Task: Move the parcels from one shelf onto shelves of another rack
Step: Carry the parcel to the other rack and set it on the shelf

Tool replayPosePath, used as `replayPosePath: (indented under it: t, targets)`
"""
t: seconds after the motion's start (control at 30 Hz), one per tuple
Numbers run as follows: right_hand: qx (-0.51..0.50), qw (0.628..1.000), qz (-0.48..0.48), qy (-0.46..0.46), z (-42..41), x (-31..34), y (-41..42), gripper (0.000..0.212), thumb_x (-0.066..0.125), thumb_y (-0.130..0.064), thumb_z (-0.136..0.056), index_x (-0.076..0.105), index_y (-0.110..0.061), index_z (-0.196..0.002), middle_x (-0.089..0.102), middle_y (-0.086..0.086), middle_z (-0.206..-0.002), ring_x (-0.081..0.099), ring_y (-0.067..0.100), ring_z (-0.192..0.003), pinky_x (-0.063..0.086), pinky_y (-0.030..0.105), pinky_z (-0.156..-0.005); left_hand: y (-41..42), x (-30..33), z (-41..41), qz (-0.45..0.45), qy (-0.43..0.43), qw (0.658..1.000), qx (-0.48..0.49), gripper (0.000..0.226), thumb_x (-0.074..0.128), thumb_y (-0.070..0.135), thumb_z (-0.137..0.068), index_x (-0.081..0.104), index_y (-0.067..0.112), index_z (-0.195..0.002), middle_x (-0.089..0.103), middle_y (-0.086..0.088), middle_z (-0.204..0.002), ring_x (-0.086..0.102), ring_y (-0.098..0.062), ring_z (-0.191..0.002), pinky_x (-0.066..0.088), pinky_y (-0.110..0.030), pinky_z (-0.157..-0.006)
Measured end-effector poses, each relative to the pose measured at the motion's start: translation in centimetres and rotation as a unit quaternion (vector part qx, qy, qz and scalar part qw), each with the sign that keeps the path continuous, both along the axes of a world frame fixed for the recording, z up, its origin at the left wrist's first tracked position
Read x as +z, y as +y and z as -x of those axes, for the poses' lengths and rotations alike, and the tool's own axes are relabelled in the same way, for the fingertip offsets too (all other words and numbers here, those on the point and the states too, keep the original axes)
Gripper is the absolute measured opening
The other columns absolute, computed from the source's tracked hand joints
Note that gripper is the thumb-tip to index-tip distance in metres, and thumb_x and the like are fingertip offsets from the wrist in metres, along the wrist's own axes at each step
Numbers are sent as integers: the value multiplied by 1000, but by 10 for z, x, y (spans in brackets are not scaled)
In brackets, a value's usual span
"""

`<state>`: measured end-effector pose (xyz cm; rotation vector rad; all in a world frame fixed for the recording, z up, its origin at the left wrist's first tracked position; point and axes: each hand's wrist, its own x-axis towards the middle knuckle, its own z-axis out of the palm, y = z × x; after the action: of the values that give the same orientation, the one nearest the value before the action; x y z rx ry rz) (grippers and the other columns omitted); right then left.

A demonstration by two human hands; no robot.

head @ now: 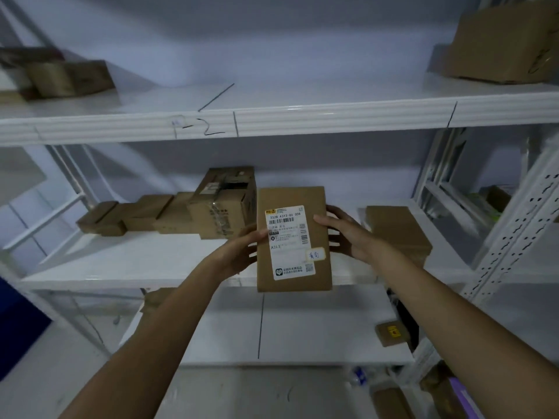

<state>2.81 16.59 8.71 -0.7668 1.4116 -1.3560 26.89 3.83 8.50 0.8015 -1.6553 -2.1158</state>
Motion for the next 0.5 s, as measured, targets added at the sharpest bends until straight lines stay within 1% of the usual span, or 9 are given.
replayPosePath:
  t: [0.07, 0.13, 0.2, 0.27, 0.33, 0.4, 0.43, 0.5]
  targets:
    - [1, 1000, 17, 7, -40, 9, -1, 78, 88, -42, -60, 55, -38, -130, 70, 7, -124, 68, 29, -111, 57, 40, -87, -2, 8, -40, 16, 8, 1000, 2, 112, 93, 47, -48, 48, 14, -145, 66, -12, -134, 62, -30, -124, 53, -33, -89]
    - [2, 999, 37, 12, -77, 19, -4, 72, 87, -40, -62, 57, -38, -128, 70, 7, -123, 69, 30, -111, 58, 39, -85, -4, 20, -77, 33, 18, 999, 0, 113, 93, 49, -46, 49, 14, -144, 68, -9, -130, 65, -26, -118, 54, -33, -89]
    - [5, 998, 54, 15, -108, 34, -7, 67, 85, -37, -68, 57, -37, -129, 72, 6, -120, 70, 30, -111, 58, 40, -88, -6, 35, -110, 47, 28, 998, -9, 106, 94, 50, -45, 53, 18, -138, 74, -2, -119, 70, -21, -111, 56, -31, -85]
    - [4, 997, 68, 26, -134, 55, -13, 68, 85, -35, -70, 56, -35, -132, 74, 7, -119, 71, 30, -109, 59, 41, -88, -13, 53, -138, 66, 38, 997, -10, 97, 94, 50, -46, 57, 21, -131, 76, 2, -113, 74, -16, -103, 58, -28, -80]
    - [3, 995, 86, 44, -155, 81, -20, 71, 85, -36, -67, 57, -34, -132, 75, 6, -117, 72, 27, -105, 59, 39, -84, -23, 76, -159, 91, 51, 994, -13, 82, 93, 48, -49, 62, 23, -120, 77, 3, -107, 74, -17, -97, 58, -30, -78]
    - [-1, 992, 109, 65, -169, 111, -31, 66, 84, -36, -68, 57, -36, -128, 77, 2, -110, 73, 23, -102, 59, 35, -81, -34, 106, -173, 124, 60, 990, -19, 72, 91, 45, -53, 63, 24, -116, 79, 4, -104, 73, -18, -97, 58, -30, -77]
    - [-1, 990, 123, 74, -174, 128, -37, 61, 83, -34, -69, 58, -39, -125, 79, -1, -105, 74, 21, -99, 59, 34, -79, -40, 123, -178, 143, 65, 988, -15, 73, 90, 45, -54, 63, 23, -118, 79, 5, -104, 74, -17, -97, 59, -28, -77]
    - [1, 984, 155, 90, -180, 162, -50, 55, 82, -32, -72, 60, -39, -122, 80, -2, -98, 75, 19, -90, 59, 32, -73, -53, 156, -183, 175, 82, 981, 8, 85, 89, 42, -56, 58, 19, -131, 76, 1, -113, 74, -16, -102, 58, -28, -81]
